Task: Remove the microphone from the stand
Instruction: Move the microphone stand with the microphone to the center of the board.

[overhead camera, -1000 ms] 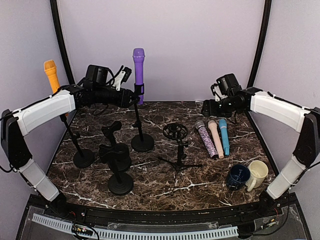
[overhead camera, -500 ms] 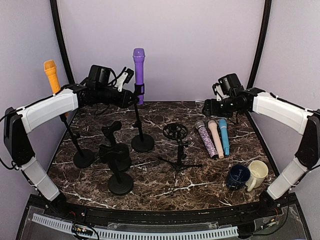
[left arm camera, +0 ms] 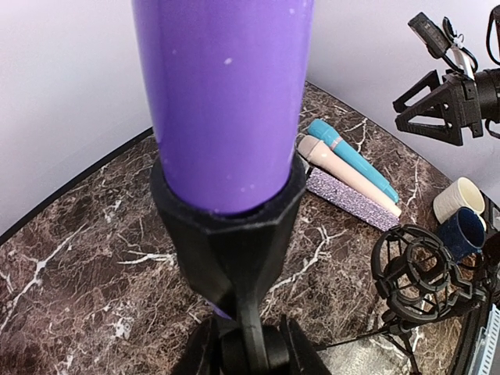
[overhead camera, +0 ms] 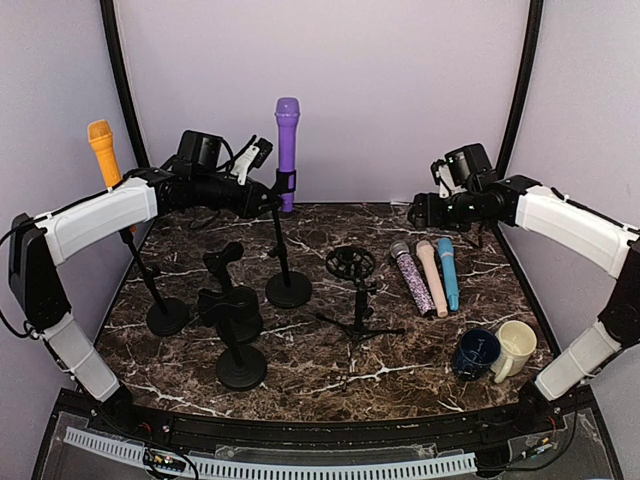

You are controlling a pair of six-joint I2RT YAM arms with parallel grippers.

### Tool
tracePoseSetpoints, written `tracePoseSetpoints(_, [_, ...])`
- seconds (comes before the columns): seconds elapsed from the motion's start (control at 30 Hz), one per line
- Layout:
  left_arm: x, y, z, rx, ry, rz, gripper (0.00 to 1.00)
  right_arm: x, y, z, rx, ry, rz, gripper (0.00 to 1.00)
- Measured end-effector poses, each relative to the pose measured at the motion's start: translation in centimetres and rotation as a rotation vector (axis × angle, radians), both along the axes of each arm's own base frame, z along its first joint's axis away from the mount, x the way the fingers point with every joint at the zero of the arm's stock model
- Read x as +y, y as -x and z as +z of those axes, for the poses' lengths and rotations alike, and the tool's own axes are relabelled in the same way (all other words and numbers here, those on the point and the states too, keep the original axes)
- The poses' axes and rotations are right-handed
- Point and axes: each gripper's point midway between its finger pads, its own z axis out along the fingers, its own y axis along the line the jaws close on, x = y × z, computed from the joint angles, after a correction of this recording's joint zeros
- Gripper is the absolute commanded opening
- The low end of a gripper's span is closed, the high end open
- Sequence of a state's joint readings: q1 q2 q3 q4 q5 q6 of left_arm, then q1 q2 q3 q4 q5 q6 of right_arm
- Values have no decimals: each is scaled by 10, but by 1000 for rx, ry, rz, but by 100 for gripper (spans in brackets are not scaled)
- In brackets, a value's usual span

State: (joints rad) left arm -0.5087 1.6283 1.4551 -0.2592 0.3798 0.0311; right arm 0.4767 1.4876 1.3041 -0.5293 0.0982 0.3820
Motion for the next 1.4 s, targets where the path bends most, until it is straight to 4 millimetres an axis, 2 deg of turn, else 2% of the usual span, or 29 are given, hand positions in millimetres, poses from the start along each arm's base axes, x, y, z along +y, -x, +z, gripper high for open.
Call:
tracePoseSetpoints(0.27, [-18, 5, 2, -12, 29, -86, 0, -3, 7, 11, -38, -32, -7, 80])
tracePoseSetpoints(0.4, [-39, 7, 5, -29, 30, -141, 0, -4, 12, 12, -47, -51, -9, 81])
tracePoseSetpoints(0.77, [-79, -8, 17, -93, 58, -244, 0, -4, 23, 5, -45, -113, -12, 81])
tracePoseSetpoints(0.87, [-86, -14, 17, -111, 53, -264, 0, -3, 25, 5, -46, -127, -11, 81])
tracePoseSetpoints(1.03, [-91, -15, 4, -116, 14, -290, 0, -2, 26, 1, -41, -146, -14, 81])
tracePoseSetpoints(1.17, [-92, -15, 4, -128, 1, -299, 14, 0, 28, -2, -28, -160, -10, 81])
tracePoseSetpoints(1.23, [-93, -14, 4, -129, -2, -301, 27, 1, 28, -2, -27, -166, -10, 81])
tracePoseSetpoints(1.3, [-93, -14, 3, -129, -6, -302, 47, 1, 27, -1, -29, -172, -11, 81])
tracePoseSetpoints(1.37, [-93, -14, 3, -137, -10, -304, 57, 2, 27, 0, -33, -177, -13, 81])
tracePoseSetpoints(1.4, [-93, -14, 4, -141, -10, -304, 60, 2, 26, 1, -35, -181, -14, 81])
